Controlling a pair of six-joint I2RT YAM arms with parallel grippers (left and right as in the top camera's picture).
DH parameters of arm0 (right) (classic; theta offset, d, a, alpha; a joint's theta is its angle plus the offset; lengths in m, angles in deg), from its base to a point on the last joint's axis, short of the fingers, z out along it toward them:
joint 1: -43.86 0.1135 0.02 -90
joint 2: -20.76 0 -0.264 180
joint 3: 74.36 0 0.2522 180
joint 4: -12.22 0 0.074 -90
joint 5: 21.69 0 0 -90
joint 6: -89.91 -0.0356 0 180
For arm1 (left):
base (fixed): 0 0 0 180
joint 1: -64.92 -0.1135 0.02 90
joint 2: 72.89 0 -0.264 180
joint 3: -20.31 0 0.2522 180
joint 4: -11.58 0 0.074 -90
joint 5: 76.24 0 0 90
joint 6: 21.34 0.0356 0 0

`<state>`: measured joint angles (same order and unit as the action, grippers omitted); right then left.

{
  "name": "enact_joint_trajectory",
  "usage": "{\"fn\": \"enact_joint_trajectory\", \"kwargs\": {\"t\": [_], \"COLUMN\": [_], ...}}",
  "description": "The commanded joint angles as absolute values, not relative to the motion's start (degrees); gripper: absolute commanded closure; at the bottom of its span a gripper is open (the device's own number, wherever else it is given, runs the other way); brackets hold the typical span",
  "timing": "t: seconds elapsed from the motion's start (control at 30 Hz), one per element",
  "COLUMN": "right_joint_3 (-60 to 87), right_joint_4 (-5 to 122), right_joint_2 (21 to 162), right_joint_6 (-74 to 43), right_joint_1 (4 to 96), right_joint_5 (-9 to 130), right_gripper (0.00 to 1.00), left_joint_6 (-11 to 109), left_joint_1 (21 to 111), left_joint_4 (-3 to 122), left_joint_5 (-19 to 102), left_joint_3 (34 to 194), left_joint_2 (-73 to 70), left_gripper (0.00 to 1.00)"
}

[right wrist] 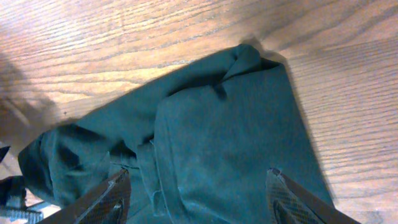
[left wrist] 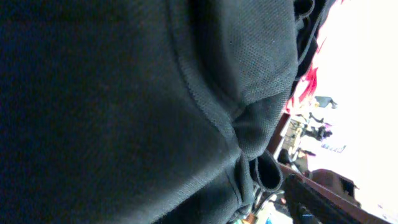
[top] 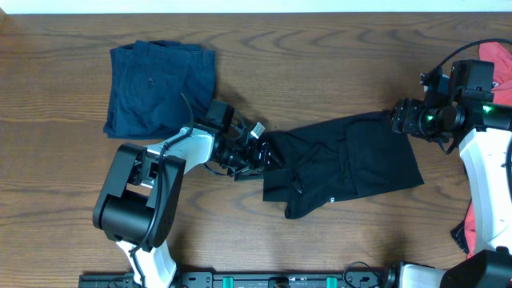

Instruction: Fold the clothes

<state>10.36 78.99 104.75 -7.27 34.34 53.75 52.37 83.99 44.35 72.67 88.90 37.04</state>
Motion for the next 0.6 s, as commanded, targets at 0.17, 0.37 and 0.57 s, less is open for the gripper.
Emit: {"fn": "enact_joint_trajectory", "kwargs": {"t": [0.17,0.37,0.57], "right_joint_3": [10.88,10.88,10.88], "right_joint_4": [78.97,78.97,79.52], "right_joint_2": [104.64,104.64,104.64], "right_joint_6": [-6.7,-6.7,-6.7], "right_joint_1": [34.12,34.12,34.12], "right_joint_5": [53.46,53.46,53.46], "right_gripper": [0.33,0.33,0.33], "left_joint_6": [50.09,50.12,50.57], "left_joint_1": [84.25,84.25,82.92], "left_joint_4": [42.14,41.92,45.26], "left_joint_5": [63.25,63.25,65.24], "left_joint_3": [87.15,87.15,87.19], "left_joint_2": [39.88,39.86,38.52], "left_gripper": [0.66,0.76,0.94]}}
